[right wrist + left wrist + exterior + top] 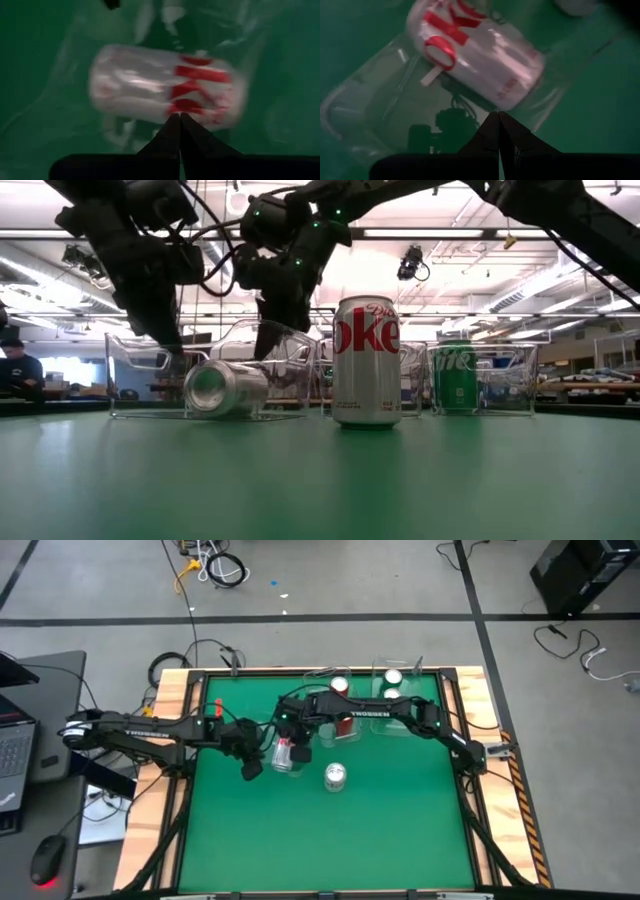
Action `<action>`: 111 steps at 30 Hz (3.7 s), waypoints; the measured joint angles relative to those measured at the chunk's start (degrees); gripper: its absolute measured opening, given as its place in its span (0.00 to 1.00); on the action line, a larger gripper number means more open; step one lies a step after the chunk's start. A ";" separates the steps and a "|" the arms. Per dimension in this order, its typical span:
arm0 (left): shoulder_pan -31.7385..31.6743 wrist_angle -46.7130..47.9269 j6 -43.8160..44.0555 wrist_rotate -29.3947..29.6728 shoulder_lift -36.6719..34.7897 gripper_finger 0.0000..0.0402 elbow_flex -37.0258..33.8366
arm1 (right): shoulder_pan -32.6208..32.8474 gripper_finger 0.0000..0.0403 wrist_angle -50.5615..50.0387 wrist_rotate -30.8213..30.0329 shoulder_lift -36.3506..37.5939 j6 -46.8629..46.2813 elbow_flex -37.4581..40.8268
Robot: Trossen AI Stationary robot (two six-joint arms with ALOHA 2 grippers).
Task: Sort soda cans
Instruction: Adjust the red-silver soda can from the left transparent bin
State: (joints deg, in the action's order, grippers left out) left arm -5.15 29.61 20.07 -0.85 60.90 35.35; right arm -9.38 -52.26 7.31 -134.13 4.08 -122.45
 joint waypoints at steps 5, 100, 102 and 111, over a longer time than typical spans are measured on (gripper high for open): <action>0.41 -3.61 -1.90 -5.93 0.21 0.00 -0.02 | 0.81 0.03 0.25 5.04 -1.45 0.74 0.17; -22.11 -4.00 -0.30 -1.82 11.64 0.00 4.39 | -3.80 0.04 9.78 -7.41 -1.65 -20.81 6.72; -21.77 0.16 -2.47 -3.25 12.02 0.00 7.58 | -3.78 0.03 9.65 -7.23 -1.70 -20.81 6.47; -21.73 4.34 -9.74 -12.78 13.76 0.00 13.33 | -3.74 0.03 9.41 -6.66 -1.68 -20.33 6.34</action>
State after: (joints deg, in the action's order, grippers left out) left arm -26.88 33.95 10.33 -13.63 74.66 48.69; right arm -13.13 -42.85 0.65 -135.81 -16.25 -116.12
